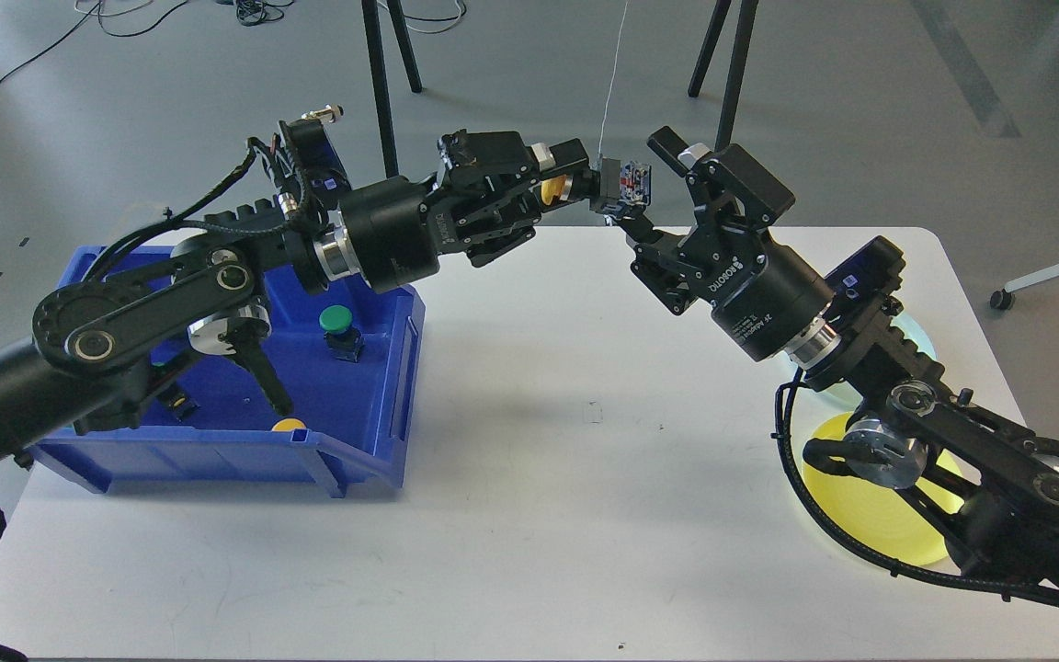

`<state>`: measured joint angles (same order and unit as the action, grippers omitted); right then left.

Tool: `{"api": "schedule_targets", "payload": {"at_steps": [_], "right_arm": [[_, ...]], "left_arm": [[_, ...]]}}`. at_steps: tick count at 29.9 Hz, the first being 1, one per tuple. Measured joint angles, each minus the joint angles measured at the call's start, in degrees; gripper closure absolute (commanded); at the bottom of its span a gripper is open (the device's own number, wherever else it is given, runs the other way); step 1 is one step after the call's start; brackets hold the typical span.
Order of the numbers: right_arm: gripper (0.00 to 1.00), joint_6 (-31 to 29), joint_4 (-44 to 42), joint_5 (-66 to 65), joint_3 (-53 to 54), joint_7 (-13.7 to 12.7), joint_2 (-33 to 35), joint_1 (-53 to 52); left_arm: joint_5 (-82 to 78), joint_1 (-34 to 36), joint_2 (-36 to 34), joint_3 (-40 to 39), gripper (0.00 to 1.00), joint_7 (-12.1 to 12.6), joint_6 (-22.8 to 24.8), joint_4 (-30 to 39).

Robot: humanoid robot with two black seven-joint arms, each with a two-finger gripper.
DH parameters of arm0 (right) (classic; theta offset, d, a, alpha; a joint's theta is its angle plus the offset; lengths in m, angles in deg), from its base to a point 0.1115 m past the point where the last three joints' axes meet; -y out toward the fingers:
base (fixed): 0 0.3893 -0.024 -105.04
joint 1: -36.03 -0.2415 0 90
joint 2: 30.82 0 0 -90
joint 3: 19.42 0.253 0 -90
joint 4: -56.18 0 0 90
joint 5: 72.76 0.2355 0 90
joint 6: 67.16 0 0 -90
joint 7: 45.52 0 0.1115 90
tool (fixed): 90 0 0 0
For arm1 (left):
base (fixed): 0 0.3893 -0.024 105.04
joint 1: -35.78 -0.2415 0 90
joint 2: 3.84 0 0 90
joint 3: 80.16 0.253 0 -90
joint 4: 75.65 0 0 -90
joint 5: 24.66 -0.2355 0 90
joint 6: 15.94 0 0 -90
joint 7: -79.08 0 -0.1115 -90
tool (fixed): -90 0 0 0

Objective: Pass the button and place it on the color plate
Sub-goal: 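Reach the right gripper to the left gripper and grasp the yellow button, then open the left gripper and carry the button with the right gripper to the yellow plate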

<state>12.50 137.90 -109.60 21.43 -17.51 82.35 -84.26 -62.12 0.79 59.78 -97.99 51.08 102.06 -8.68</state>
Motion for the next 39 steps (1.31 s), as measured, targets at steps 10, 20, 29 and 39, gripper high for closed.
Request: {"api": "schedule_targets", "payload": {"at_steps": [10,20,29,39], "right_arm": [[0.39,-0.2,-2.0,0.0,-2.8,0.0,-1.6,-2.5],[0.95,0.4,-2.8,0.0,-3.0,0.1,-2.1,-2.8],[1.0,0.4,-3.0,0.1,-3.1,0.0,-2.0,-2.4],[1.0,0.9,-2.7,0.3,-1.1,0.0,-0.9,3.1]], "left_arm": [[-0.1,0.0,0.0,0.0,0.95,0.0,0.0,0.0],[-0.1,-0.1,0.0,0.0,0.92,0.0,0.0,0.0],[0.0,-0.1,0.1,0.0,0.18,0.0,0.0,0.0],[1.4,0.1,0.1,-0.1,0.15,0.0,0.0,-0.3]]}}
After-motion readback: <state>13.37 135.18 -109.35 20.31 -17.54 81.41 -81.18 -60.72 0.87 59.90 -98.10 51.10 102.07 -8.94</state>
